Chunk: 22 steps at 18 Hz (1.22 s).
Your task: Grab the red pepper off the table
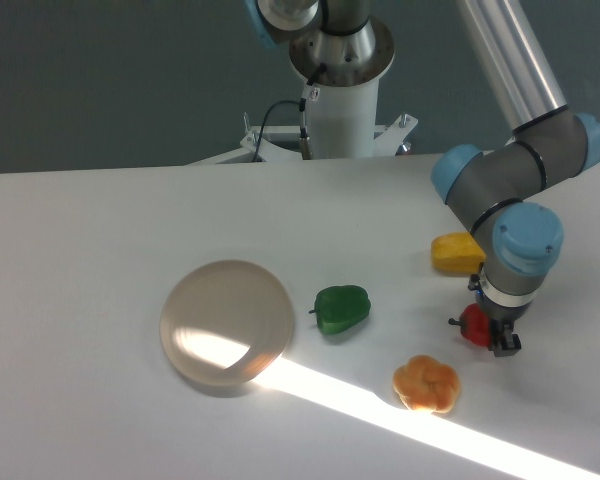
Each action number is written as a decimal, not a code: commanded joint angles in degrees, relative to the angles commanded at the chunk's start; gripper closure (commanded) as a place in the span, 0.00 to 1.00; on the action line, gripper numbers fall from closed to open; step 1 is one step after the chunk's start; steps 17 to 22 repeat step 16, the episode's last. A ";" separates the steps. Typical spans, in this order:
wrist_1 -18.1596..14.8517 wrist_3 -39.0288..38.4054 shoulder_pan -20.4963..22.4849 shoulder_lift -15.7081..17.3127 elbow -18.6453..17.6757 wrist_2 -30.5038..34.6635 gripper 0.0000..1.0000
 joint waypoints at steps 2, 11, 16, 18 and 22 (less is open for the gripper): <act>-0.79 -0.09 -0.70 0.09 2.63 -0.26 0.57; -2.11 -5.27 -5.89 -1.58 13.72 -0.70 0.57; -2.11 -8.17 -7.30 -1.32 13.81 -1.49 0.56; -2.11 -8.17 -7.30 -1.32 13.81 -1.49 0.56; -2.11 -8.17 -7.30 -1.32 13.81 -1.49 0.56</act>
